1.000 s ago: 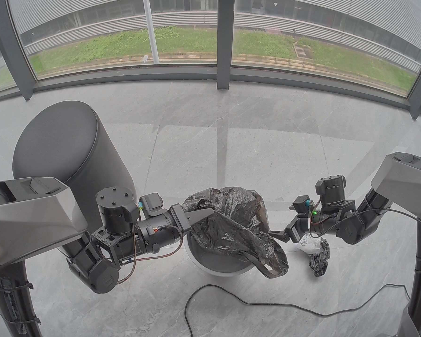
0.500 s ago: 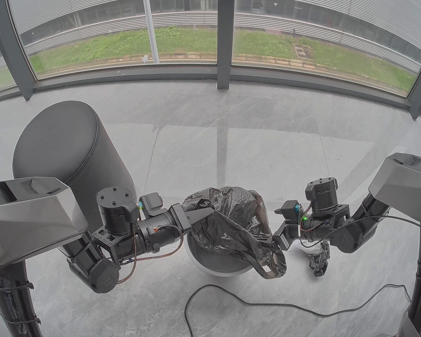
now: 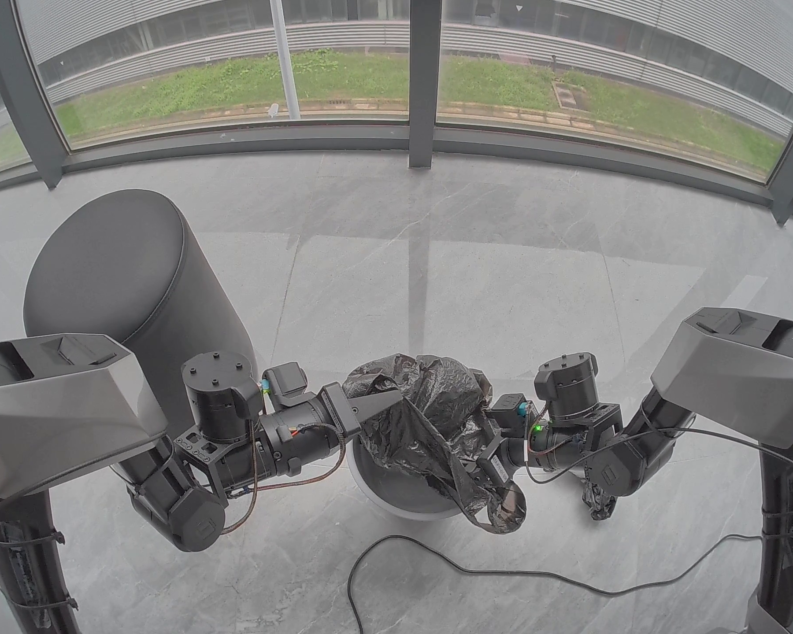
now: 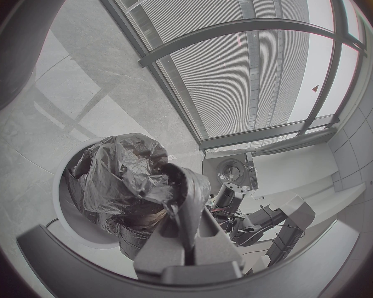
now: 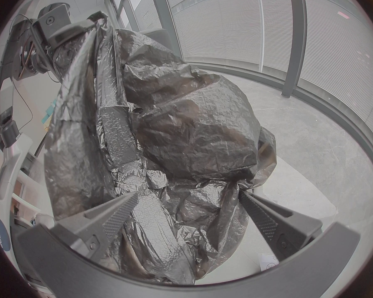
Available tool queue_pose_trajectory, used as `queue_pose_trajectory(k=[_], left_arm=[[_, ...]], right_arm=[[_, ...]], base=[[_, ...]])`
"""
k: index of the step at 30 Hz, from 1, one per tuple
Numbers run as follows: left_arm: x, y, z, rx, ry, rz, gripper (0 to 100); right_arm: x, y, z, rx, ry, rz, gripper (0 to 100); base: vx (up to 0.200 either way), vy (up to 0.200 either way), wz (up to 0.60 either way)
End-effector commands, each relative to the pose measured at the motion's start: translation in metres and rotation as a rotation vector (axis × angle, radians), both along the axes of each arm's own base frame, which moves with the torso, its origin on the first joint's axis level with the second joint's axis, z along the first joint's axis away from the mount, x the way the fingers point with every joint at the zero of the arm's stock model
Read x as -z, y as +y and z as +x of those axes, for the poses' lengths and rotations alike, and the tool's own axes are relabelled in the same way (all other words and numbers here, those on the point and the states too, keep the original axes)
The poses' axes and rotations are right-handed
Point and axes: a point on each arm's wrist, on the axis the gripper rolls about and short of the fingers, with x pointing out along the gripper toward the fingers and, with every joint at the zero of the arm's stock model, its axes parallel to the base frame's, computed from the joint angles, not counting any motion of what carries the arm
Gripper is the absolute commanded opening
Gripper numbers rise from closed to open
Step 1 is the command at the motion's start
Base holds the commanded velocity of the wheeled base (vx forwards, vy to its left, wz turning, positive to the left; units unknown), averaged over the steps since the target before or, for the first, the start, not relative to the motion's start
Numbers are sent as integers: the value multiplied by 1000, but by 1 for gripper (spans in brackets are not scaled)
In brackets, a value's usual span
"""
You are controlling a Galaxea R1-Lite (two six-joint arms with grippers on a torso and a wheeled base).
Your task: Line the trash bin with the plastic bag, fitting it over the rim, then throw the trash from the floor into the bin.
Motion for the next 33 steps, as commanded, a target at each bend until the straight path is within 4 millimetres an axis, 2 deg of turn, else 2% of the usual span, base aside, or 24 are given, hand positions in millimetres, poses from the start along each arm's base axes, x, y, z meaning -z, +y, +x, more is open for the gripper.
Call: queue_pose_trajectory(k=[1,8,10,11,12,13,18,25,28,32,33], left_arm=[[0,0,0,1,0,-1,0],[1,0,-1,-2,3,1,0],[3,2,-3,-2,14,8,0],[3,2,-3,-2,14,8,0],[7,3,-6,0,30,18,0],[8,5,-7,-1,35,23,0],[14,9,-13,1,62,41,0],[16,10,-16,2,70,51,0],[15,12,-18,2,68,51,0],[11,11,-18,6,51,44,0],[10,10,-18,8,49,43,0]], right_arm=[[9,2,3,4,11,-8,0],[-6,0,6,19,-31,10,0],[-23,-12,5,45,-60,24,0],[-23,-12,5,45,-60,24,0],[-38,-24,2,69,-80,31,0],[-43,-29,-1,78,-87,34,0],[-61,-50,-11,119,-111,45,0],[-65,-57,-17,132,-111,46,0],[-59,-59,-22,126,-85,36,0],[-52,-49,-29,86,-52,34,0],[-52,-33,-30,56,-43,60,0]], base=[[0,0,0],[0,0,0],[0,0,0],[0,0,0],[0,0,0],[0,0,0],[0,0,0],[0,0,0],[0,0,0],[0,0,0],[0,0,0]])
